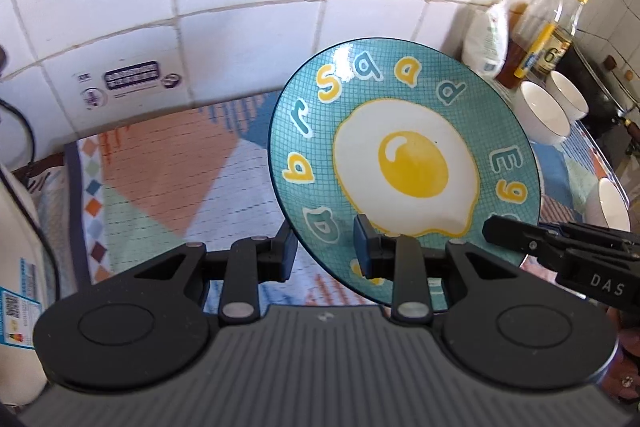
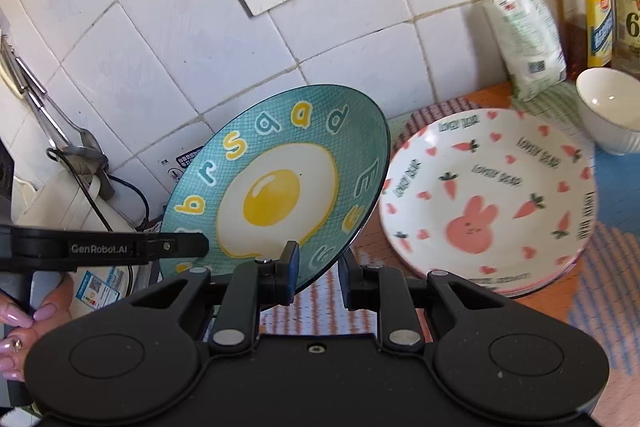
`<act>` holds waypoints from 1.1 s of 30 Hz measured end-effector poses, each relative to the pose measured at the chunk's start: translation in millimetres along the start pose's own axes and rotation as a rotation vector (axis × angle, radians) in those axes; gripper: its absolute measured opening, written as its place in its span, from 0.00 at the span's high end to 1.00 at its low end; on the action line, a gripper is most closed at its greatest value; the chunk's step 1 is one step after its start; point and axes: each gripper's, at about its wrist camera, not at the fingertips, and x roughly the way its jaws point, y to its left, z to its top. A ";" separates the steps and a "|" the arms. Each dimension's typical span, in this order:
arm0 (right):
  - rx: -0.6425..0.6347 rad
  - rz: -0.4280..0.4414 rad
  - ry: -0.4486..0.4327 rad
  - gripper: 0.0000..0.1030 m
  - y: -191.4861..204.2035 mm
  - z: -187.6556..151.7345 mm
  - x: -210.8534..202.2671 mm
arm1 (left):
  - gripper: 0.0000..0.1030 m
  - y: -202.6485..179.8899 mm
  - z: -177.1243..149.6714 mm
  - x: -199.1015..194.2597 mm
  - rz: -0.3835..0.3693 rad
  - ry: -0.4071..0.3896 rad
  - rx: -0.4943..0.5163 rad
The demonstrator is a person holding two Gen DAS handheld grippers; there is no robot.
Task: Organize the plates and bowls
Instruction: 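Lift the egg-print plate and carry it over the bunny-print plate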
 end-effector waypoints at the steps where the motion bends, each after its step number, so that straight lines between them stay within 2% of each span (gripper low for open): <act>1: 0.010 0.005 -0.006 0.76 -4.9 -0.5 -3.6 | 0.73 -3.4 1.0 3.0 -0.004 0.013 -0.010; 14: 0.038 -0.002 0.002 0.75 -75.0 13.9 -28.3 | 0.73 -74.7 14.6 34.9 -0.032 0.053 0.043; 21: 0.050 -0.019 0.031 0.74 -117.4 18.7 -27.3 | 0.73 -110.1 19.3 63.7 -0.034 0.107 0.033; 25: 0.081 -0.007 0.066 0.74 -144.1 18.3 -18.4 | 0.73 -128.1 25.6 79.8 -0.023 0.137 0.090; 28: 0.124 0.026 0.072 0.73 -160.7 22.0 -17.8 | 0.73 -134.2 32.2 86.6 -0.025 0.142 0.077; 33: 0.062 0.023 0.115 0.73 -163.3 34.9 -14.0 | 0.73 -134.2 32.0 90.6 -0.012 0.150 0.028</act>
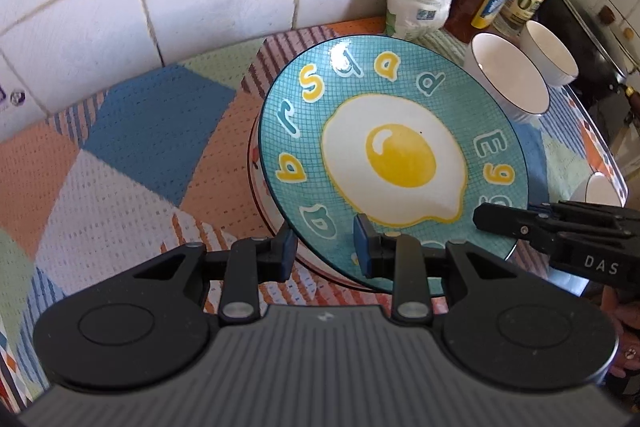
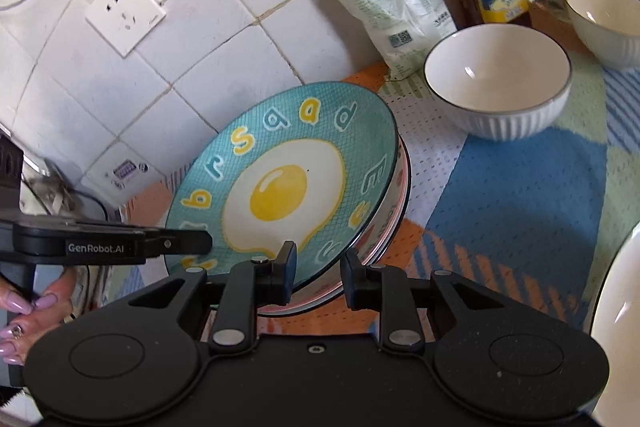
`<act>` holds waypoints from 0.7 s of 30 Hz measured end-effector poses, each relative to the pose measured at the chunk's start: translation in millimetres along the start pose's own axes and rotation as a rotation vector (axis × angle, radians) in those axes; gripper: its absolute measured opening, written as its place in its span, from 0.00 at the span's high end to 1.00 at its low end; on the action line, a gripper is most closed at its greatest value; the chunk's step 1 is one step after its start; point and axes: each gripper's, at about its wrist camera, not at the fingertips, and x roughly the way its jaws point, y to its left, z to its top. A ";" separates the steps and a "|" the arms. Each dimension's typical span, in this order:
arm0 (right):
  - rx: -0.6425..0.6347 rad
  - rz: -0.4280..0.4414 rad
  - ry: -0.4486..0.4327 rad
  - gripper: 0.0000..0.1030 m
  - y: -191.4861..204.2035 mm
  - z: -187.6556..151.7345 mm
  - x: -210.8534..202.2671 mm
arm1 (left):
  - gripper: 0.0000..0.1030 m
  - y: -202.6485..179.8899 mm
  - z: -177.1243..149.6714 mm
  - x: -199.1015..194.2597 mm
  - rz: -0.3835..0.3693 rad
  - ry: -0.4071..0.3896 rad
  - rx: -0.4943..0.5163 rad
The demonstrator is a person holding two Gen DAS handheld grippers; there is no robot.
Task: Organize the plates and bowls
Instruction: 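Lift the egg-print plate and carry it over the bunny-print plate, then lower the egg-print plate onto the stack and open both grippers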
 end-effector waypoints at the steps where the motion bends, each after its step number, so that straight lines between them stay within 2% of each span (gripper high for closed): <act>1: -0.001 0.000 0.011 0.73 -0.4 2.2 0.9 | 0.73 1.1 0.0 0.5 -0.004 0.009 -0.012; 4: -0.014 -0.026 0.055 0.73 4.6 10.2 1.5 | 0.73 1.3 -2.8 0.0 -0.013 0.034 -0.041; 7: 0.047 -0.021 0.089 0.73 0.9 13.0 -0.3 | 0.73 -2.4 -5.2 1.1 -0.012 0.062 -0.055; 16: -0.041 -0.179 0.139 0.73 19.2 17.2 3.9 | 0.71 -8.1 -1.5 10.3 -0.006 0.123 -0.053; 21: -0.094 -0.273 0.144 0.70 34.1 19.4 15.1 | 0.70 1.3 0.1 16.8 -0.023 0.162 -0.096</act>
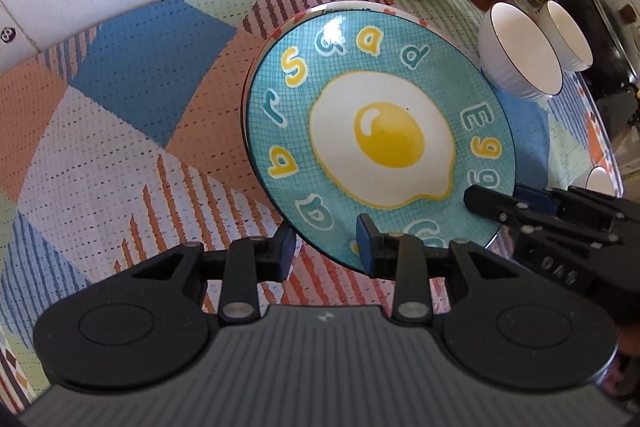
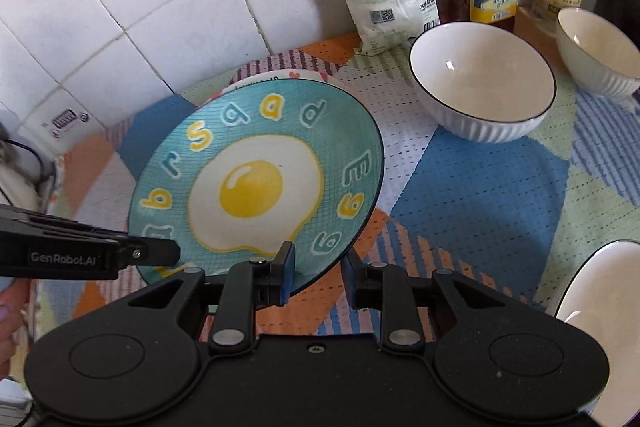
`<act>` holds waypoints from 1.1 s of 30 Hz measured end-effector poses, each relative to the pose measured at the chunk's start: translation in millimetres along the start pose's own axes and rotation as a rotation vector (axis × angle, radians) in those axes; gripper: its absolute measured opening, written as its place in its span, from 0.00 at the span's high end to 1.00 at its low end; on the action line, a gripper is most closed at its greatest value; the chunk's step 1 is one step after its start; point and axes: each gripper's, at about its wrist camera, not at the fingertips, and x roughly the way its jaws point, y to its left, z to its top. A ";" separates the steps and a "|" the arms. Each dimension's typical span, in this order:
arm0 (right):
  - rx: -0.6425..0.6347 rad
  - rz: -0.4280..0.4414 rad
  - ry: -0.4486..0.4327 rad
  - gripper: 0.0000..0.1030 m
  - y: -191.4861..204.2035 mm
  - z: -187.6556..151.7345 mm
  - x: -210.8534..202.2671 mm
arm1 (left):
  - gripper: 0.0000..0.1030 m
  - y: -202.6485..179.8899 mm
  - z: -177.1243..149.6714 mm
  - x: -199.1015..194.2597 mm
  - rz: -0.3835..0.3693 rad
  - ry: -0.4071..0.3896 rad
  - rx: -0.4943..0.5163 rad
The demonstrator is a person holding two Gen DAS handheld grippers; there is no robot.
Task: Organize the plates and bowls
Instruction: 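Lower the egg-print plate onto the stack and open both grippers, then withdraw both tools from the stack toward the white bowls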
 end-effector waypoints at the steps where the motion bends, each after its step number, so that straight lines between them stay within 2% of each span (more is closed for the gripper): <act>1: -0.013 -0.024 -0.002 0.68 3.9 0.1 0.4 | 0.70 1.5 0.9 1.4 0.000 0.006 -0.009; 5: -0.084 -0.120 -0.027 0.64 19.7 -1.0 3.1 | 0.70 -2.7 2.5 1.5 0.028 0.018 0.001; 9: -0.200 -0.204 -0.071 0.58 34.3 -6.1 7.2 | 0.73 -5.2 1.2 -0.2 0.024 0.021 0.002; 11: -0.231 -0.219 -0.098 0.58 37.5 -10.6 5.4 | 0.73 -8.1 0.0 -2.5 0.031 0.018 0.006; 14: -0.223 -0.222 -0.158 0.60 37.0 -18.5 -7.4 | 0.73 -16.1 -5.5 -12.1 0.063 0.006 0.045; 17: -0.184 -0.197 -0.206 0.60 36.7 -23.8 -30.5 | 0.73 -26.0 -12.0 -26.3 0.104 0.026 0.092; 20: -0.150 -0.182 -0.249 0.59 35.1 -30.0 -53.3 | 0.73 -36.6 -23.4 -44.2 0.129 -0.008 0.171; 22: -0.147 -0.202 -0.270 0.59 36.3 -34.3 -65.0 | 0.73 -43.2 -32.0 -52.1 0.155 -0.015 0.215; 25: -0.163 -0.250 -0.294 0.59 36.9 -40.6 -81.8 | 0.73 -49.5 -43.7 -62.9 0.144 -0.024 0.246; 29: -0.159 -0.272 -0.339 0.55 34.6 -55.1 -111.0 | 0.65 -60.6 -59.3 -79.8 0.133 -0.032 0.279; 30: -0.157 -0.276 -0.349 0.53 34.0 -60.1 -118.5 | 0.58 -63.3 -62.5 -84.2 0.132 -0.034 0.288; 33: -0.122 -0.268 -0.369 0.47 28.1 -74.0 -140.4 | 0.48 -72.9 -72.5 -96.4 0.121 -0.041 0.308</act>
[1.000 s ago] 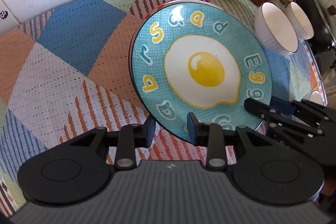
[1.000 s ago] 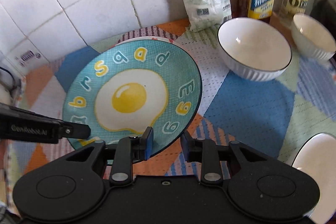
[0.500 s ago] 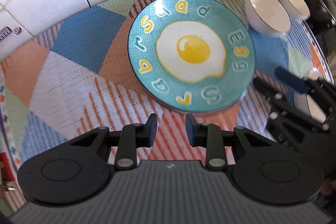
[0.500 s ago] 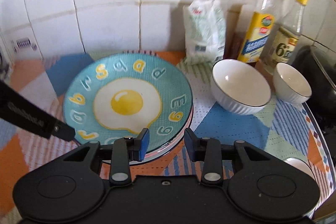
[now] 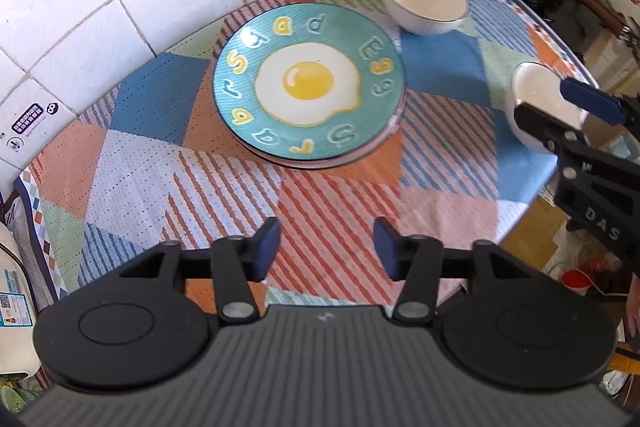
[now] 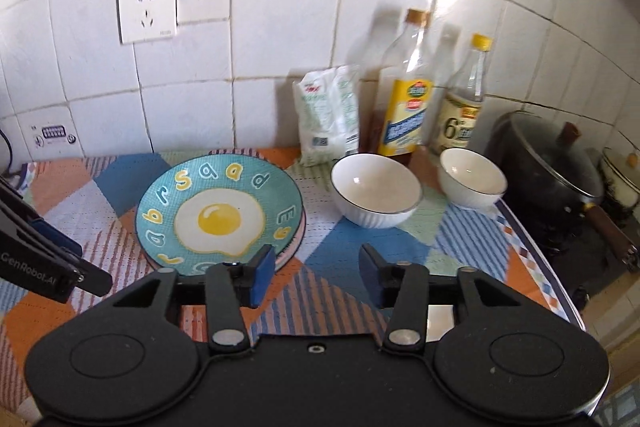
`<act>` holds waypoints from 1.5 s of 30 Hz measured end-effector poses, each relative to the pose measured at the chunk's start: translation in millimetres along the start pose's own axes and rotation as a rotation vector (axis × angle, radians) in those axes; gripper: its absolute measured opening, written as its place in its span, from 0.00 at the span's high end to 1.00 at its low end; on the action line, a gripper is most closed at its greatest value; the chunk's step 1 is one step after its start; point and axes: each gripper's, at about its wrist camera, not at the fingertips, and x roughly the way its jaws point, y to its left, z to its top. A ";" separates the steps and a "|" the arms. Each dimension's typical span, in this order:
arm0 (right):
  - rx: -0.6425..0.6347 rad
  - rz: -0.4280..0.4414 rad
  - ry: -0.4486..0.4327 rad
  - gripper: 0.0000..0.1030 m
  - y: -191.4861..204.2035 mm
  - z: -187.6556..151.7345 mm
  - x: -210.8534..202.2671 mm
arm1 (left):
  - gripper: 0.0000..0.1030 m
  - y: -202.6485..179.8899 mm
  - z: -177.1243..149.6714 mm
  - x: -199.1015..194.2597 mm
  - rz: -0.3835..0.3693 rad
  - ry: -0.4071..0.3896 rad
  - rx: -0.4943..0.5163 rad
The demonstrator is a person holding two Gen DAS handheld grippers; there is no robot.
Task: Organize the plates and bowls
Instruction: 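Withdraw both tools from the stack toward the white bowls, then grip the rim of the nearest white ribbed bowl with the left gripper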
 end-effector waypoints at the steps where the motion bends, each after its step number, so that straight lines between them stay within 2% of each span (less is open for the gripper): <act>1: 0.017 -0.001 0.001 0.44 -4.0 -2.9 -6.9 | 0.47 -3.1 -1.5 -3.8 -0.005 -0.003 0.005; 3: 0.049 -0.008 -0.005 0.41 -12.2 -9.7 -20.1 | 0.40 -10.3 -4.6 -10.6 -0.009 -0.012 0.019; 7: 0.073 -0.033 -0.017 0.39 -24.6 -25.6 -39.8 | 0.38 -25.4 -9.6 -15.8 0.000 -0.018 0.058; 12: 0.071 -0.059 -0.032 0.38 -38.5 -42.4 -53.6 | 0.37 -43.3 -10.7 -7.9 0.016 0.014 0.093; 15: 0.085 -0.056 -0.044 0.31 -49.6 -51.3 -58.8 | 0.32 -55.2 -10.3 -3.8 0.018 0.018 0.110; 18: 0.092 -0.050 -0.035 0.30 -61.5 -59.4 -58.9 | 0.30 -67.9 -8.1 0.6 0.021 0.022 0.121; 21: 0.055 -0.009 0.014 0.30 -70.9 -63.6 -53.1 | 0.29 -81.4 -1.8 8.4 0.033 0.036 0.110; 28: 0.030 0.026 0.045 0.29 -97.4 -73.0 -37.5 | 0.29 -108.3 15.0 25.7 0.040 0.069 0.070; 30: 0.045 0.044 0.056 0.24 -108.1 -75.0 -28.1 | 0.29 -113.4 20.8 30.0 0.031 0.077 0.046; 32: 0.052 0.074 0.065 0.06 -118.7 -76.5 -17.1 | 0.26 -118.1 27.4 34.0 0.015 0.077 0.040; 36: 0.012 0.059 0.108 0.05 -127.3 -78.3 18.1 | 0.24 -130.9 39.9 41.5 0.040 0.057 0.031; 40: -0.032 0.112 0.120 0.05 -137.4 -85.1 41.9 | 0.24 -141.9 50.5 54.2 0.031 0.058 -0.029; 43: -0.039 0.150 0.125 0.05 -145.1 -91.5 52.3 | 0.24 -150.6 54.8 67.1 -0.006 0.033 -0.087; 45: -0.029 0.189 0.127 0.05 -151.4 -95.3 57.0 | 0.24 -156.2 57.1 81.0 -0.023 0.054 -0.121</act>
